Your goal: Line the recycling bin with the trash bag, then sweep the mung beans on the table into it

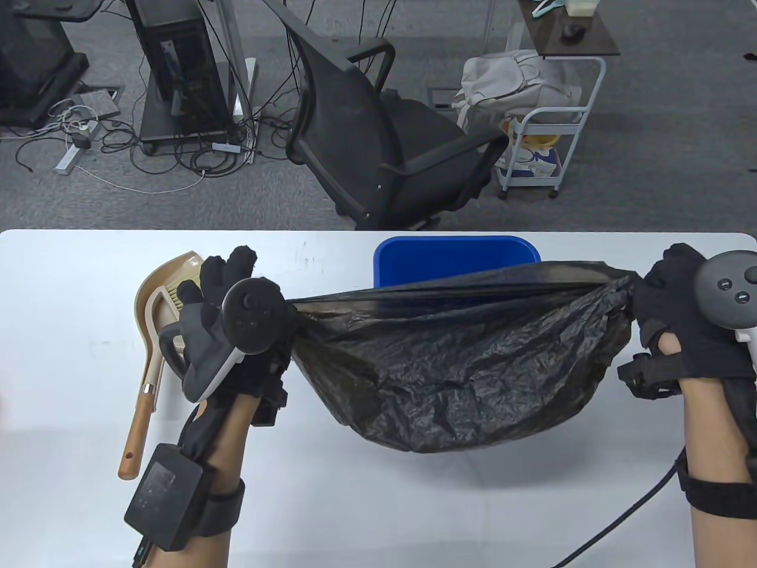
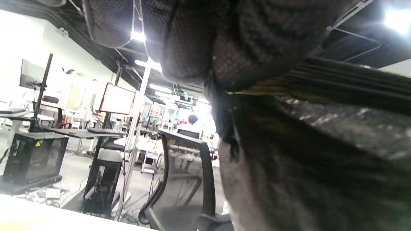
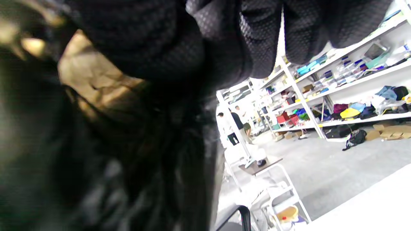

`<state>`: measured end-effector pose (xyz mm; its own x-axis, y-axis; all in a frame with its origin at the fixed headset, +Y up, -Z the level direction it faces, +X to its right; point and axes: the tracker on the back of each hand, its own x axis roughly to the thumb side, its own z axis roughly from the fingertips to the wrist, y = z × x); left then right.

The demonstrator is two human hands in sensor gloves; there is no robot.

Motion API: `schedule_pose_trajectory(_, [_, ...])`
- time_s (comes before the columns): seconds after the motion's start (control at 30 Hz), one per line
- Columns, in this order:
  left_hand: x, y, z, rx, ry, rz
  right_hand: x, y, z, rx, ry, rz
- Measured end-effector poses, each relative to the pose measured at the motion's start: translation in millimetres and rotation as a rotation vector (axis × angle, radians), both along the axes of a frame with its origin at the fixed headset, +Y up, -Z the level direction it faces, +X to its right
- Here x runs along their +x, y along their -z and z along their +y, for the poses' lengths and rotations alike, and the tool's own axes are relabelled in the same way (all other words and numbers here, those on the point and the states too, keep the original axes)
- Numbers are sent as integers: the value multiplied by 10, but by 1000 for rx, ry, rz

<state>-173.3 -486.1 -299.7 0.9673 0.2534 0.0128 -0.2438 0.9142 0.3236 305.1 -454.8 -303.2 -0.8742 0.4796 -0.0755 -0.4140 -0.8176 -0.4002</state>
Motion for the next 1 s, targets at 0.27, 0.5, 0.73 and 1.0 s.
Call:
schedule_pose_trajectory(0.27, [78, 316, 87, 8, -43, 56, 26, 315, 77, 53, 40, -60])
schedule_pose_trajectory(0.5, [95, 683, 45, -75, -105, 136, 93, 498, 6, 20, 62, -48])
schedule_pose_trajectory(0.73, [129, 946, -57, -116, -161, 163, -304, 14, 177, 157, -12, 272])
schedule_pose_trajectory(1.0, [218, 1071, -106, -134, -144, 180, -1274, -629, -129, 3, -384, 778])
